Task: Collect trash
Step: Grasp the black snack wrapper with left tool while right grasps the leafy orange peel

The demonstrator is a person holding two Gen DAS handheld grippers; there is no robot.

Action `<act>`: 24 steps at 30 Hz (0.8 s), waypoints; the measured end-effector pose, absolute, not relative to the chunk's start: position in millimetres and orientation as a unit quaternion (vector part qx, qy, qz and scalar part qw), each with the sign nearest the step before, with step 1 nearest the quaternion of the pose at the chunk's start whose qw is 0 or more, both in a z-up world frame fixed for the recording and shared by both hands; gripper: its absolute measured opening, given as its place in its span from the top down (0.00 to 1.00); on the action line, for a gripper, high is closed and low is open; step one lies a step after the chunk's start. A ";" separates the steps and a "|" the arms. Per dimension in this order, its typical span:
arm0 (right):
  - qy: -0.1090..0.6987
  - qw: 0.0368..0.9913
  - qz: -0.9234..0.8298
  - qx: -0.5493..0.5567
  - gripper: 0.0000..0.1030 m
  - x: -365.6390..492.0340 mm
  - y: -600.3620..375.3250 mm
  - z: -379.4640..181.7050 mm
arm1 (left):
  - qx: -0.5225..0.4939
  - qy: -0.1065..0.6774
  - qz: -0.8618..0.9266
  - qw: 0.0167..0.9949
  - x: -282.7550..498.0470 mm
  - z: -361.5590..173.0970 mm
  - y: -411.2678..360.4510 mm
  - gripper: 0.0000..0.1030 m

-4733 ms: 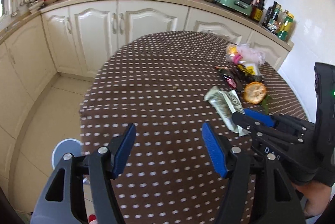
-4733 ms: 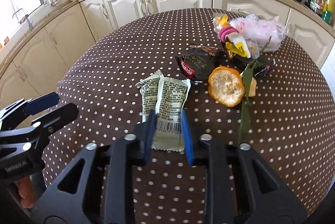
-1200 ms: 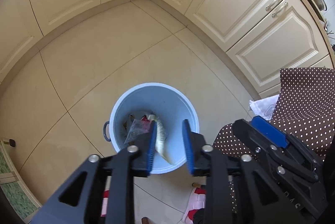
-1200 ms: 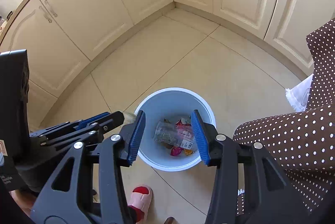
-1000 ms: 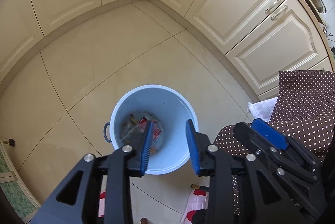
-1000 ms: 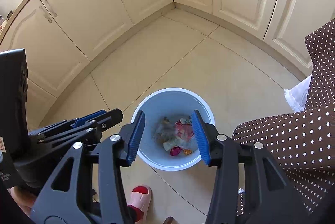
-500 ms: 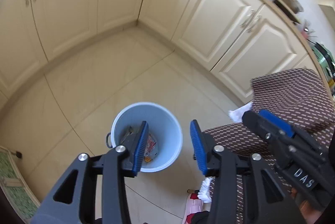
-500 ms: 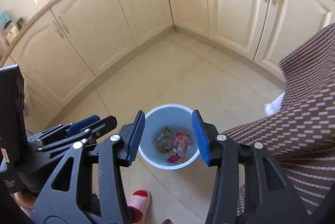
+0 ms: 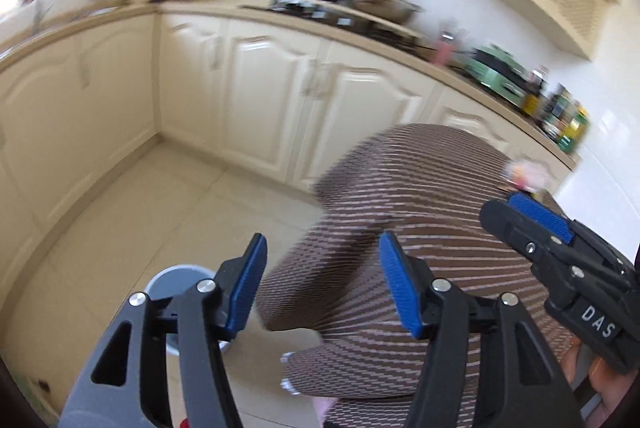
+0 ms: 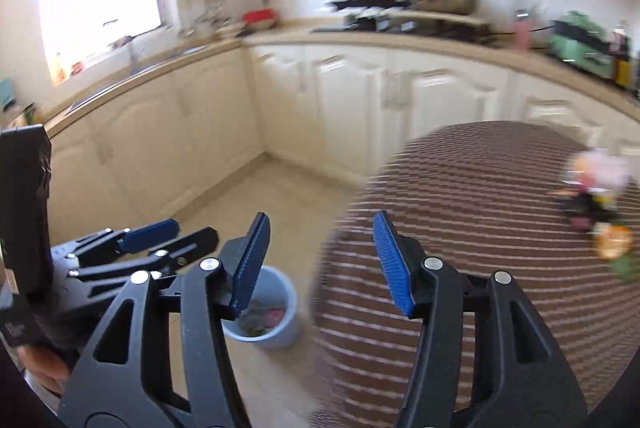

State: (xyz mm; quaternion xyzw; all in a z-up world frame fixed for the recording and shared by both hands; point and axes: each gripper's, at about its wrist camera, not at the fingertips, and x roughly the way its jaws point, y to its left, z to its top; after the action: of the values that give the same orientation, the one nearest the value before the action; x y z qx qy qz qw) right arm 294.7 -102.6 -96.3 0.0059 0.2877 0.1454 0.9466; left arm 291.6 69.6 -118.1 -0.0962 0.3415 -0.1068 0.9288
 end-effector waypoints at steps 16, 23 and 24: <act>0.361 0.930 -0.048 0.040 0.41 319.5 -358.4 -132.6 | -0.021 0.396 -0.214 0.893 338.0 -117.6 -128.2 0.43; 0.390 0.920 -0.016 0.040 0.75 353.0 -368.7 -148.7 | 0.000 0.411 -0.227 0.883 364.4 -118.5 -176.7 0.40; 0.394 0.918 -0.011 0.045 0.78 353.6 -369.4 -150.3 | 0.001 0.412 -0.229 0.882 367.8 -118.7 -182.1 0.40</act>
State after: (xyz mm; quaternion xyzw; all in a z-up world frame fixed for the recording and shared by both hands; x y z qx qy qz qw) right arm 353.6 -369.4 -150.3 0.0446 0.3937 -0.0106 0.9181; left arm 367.8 -182.1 -118.7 0.0008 0.4121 -0.2287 0.8820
